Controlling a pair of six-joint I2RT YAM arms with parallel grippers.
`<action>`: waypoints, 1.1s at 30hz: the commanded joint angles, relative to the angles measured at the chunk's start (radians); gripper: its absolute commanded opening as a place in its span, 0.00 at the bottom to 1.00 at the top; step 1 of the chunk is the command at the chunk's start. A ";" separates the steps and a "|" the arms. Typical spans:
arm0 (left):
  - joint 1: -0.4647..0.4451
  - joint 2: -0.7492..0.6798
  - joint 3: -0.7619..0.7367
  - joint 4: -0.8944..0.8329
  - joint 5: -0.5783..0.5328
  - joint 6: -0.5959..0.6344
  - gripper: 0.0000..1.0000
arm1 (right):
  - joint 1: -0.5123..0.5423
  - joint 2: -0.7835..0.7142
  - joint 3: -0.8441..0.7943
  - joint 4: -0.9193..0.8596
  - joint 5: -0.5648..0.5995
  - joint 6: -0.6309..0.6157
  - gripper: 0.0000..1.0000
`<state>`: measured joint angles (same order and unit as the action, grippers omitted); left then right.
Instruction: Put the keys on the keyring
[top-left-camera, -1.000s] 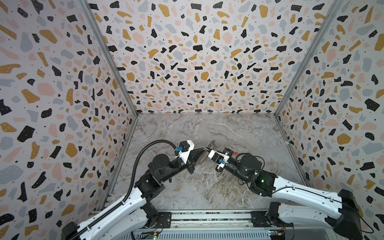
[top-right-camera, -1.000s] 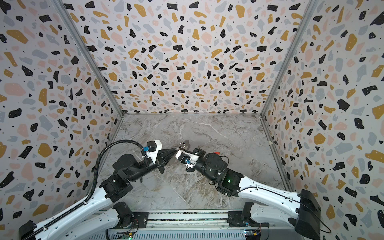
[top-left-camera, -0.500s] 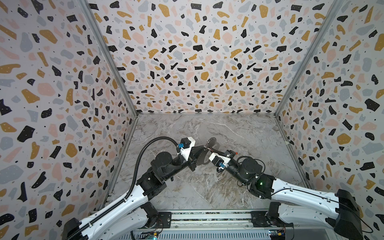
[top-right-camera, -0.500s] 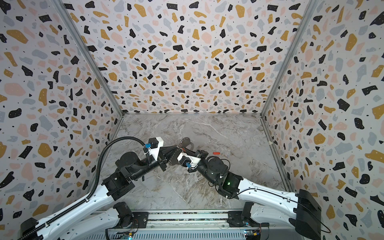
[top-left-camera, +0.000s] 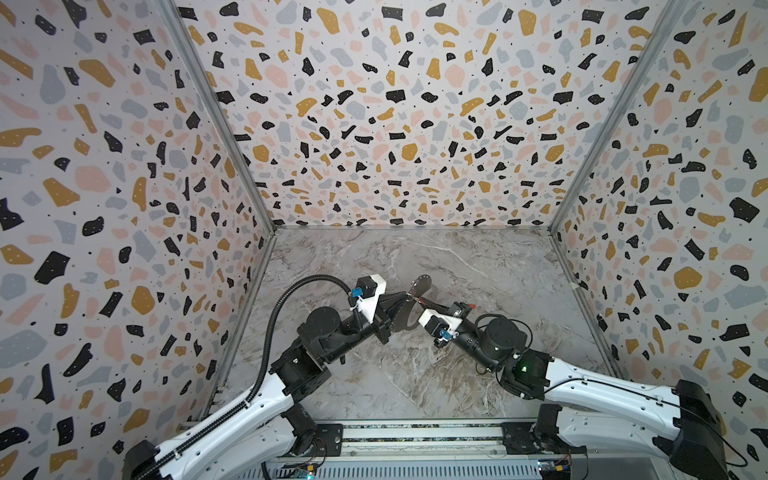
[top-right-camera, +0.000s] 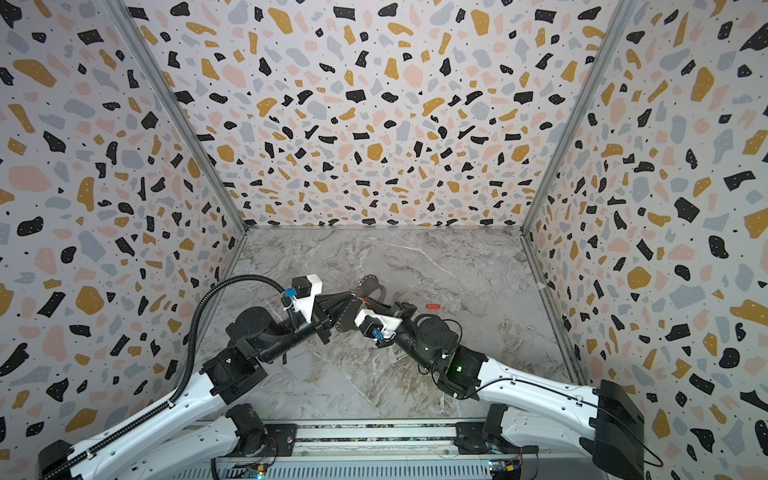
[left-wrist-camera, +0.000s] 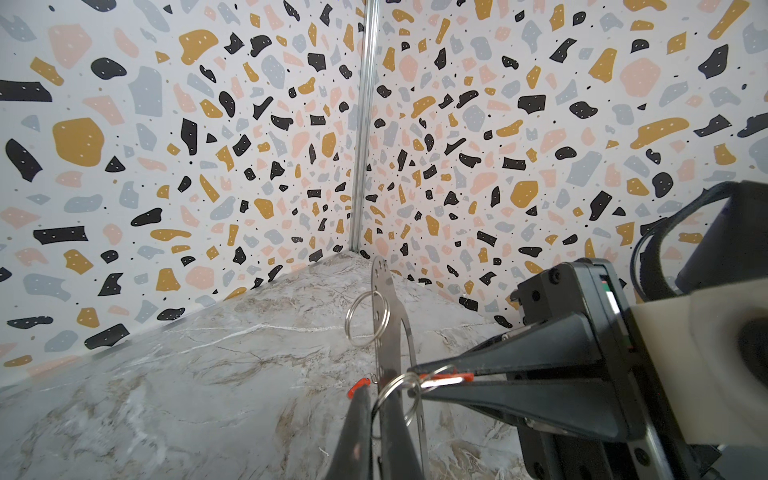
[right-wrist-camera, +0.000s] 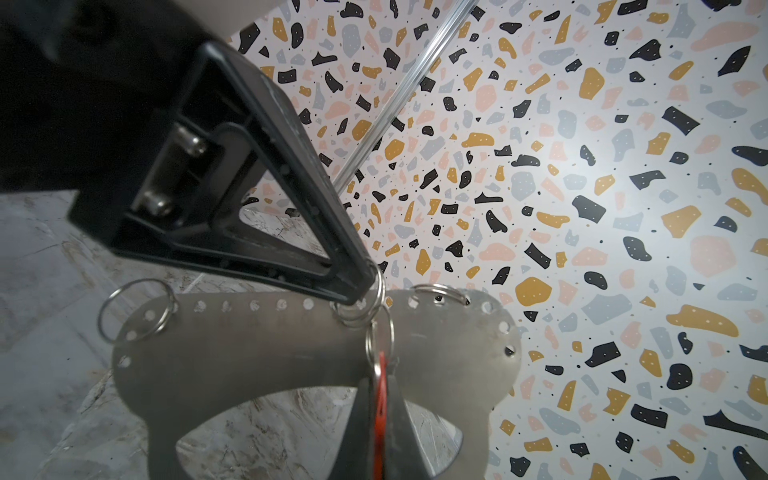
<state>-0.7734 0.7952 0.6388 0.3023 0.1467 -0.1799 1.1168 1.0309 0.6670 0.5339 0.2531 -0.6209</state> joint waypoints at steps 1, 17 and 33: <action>0.036 -0.030 -0.007 0.109 -0.214 -0.017 0.00 | 0.009 -0.059 -0.018 0.047 0.008 -0.006 0.00; 0.036 -0.051 -0.021 0.128 -0.281 -0.037 0.00 | 0.029 -0.096 -0.050 0.047 0.002 -0.036 0.34; 0.036 -0.060 -0.019 0.100 -0.131 0.001 0.00 | -0.178 -0.058 0.281 -0.348 -0.341 0.339 0.36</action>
<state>-0.7361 0.7448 0.6174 0.3637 -0.0547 -0.2077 0.9920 0.9771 0.8822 0.3092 0.0696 -0.4187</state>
